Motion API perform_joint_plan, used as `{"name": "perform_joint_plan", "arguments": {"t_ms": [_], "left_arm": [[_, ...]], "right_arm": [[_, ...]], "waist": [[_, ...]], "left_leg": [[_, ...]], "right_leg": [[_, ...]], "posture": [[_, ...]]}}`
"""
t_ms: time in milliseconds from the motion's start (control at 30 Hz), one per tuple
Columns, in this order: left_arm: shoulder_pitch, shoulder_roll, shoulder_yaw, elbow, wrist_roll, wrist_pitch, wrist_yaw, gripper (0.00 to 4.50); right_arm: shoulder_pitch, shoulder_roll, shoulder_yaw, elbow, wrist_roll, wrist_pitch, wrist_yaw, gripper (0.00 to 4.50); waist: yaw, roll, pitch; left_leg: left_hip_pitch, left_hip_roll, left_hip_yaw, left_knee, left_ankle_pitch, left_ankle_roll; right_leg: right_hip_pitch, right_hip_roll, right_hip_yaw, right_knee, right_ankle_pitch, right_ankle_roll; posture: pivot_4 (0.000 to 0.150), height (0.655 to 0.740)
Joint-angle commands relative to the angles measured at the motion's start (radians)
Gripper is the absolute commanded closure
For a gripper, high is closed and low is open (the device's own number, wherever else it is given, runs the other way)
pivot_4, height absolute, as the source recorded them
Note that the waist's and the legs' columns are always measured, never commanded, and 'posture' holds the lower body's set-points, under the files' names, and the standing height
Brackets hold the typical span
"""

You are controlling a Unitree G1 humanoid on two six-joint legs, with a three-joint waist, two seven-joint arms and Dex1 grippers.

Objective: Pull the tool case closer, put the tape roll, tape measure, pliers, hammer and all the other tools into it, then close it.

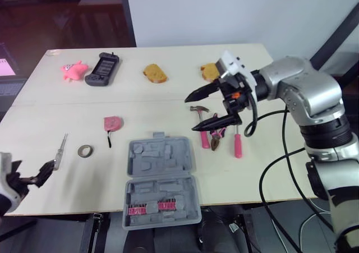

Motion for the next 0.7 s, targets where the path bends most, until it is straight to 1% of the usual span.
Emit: {"name": "perform_joint_plan", "arguments": {"t_ms": [33,67,133,200,333,433,633,700], "left_arm": [[-0.044,0.049,-0.085,0.042,0.006,0.001,-0.032,0.0],[-0.076,0.071,-0.121,0.08,0.019,0.007,-0.035,0.0],[-0.191,0.138,-0.253,0.195,0.061,0.03,-0.053,0.0],[-0.274,0.171,-0.328,0.274,0.09,0.044,-0.048,0.0],[-0.436,0.188,-0.441,0.405,0.123,0.099,-0.034,0.0],[-0.533,0.187,-0.52,0.465,0.156,0.132,-0.025,0.0],[-0.603,0.185,-0.572,0.512,0.182,0.167,-0.024,0.0],[-0.611,0.18,-0.58,0.506,0.185,0.189,-0.015,0.51]], "right_arm": [[-0.005,-0.013,-0.045,-0.066,0.04,0.052,-0.02,0.1],[-0.006,-0.017,-0.049,-0.079,0.059,0.085,-0.022,0.1],[-0.002,-0.039,-0.061,-0.11,0.092,0.146,-0.026,0.1],[0.002,-0.051,-0.069,-0.128,0.106,0.175,-0.038,0.1],[0.03,-0.082,-0.096,-0.174,0.128,0.219,-0.075,0.1],[0.065,-0.119,-0.113,-0.215,0.143,0.251,-0.098,0.1],[0.079,-0.134,-0.131,-0.243,0.169,0.28,-0.137,0.1],[0.081,-0.141,-0.131,-0.246,0.171,0.281,-0.145,0.0]], "waist": [[-0.001,0.0,0.0],[-0.001,0.0,0.0],[0.009,0.0,0.0],[0.008,0.0,0.0],[0.002,0.0,0.0],[0.002,0.0,0.0],[-0.002,0.0,0.0],[-0.001,0.0,0.0]], "left_leg": [[0.0,0.0,0.0,0.0,0.0,0.0],[0.0,0.0,0.0,0.0,0.0,0.0],[0.0,0.0,0.0,0.0,0.0,0.0],[0.0,0.0,-0.001,0.0,0.0,0.0],[-0.001,0.0,-0.001,0.0,0.0,0.0],[-0.001,0.0,-0.001,-0.001,0.0,0.0],[0.0,0.0,-0.002,-0.001,0.0,0.0],[-0.001,0.0,-0.002,-0.001,0.0,0.0]], "right_leg": [[0.0,0.0,0.0,0.0,0.0,0.001],[0.0,0.0,0.0,0.0,0.001,0.001],[0.0,0.0,0.0,0.001,0.001,0.001],[-0.001,0.001,0.0,0.0,0.001,-0.001],[0.0,0.0,0.0,0.0,0.002,0.002],[-0.001,0.002,-0.001,0.001,0.003,0.003],[-0.001,0.002,0.0,0.001,0.003,0.003],[-0.001,0.002,0.0,0.001,0.003,0.003]], "posture": [[0.15,0.7238],[0.15,0.7238],[0.15,0.7238],[0.15,0.7238],[0.15,0.7238],[0.15,0.7238],[0.15,0.7238],[0.15,0.7238]]}}
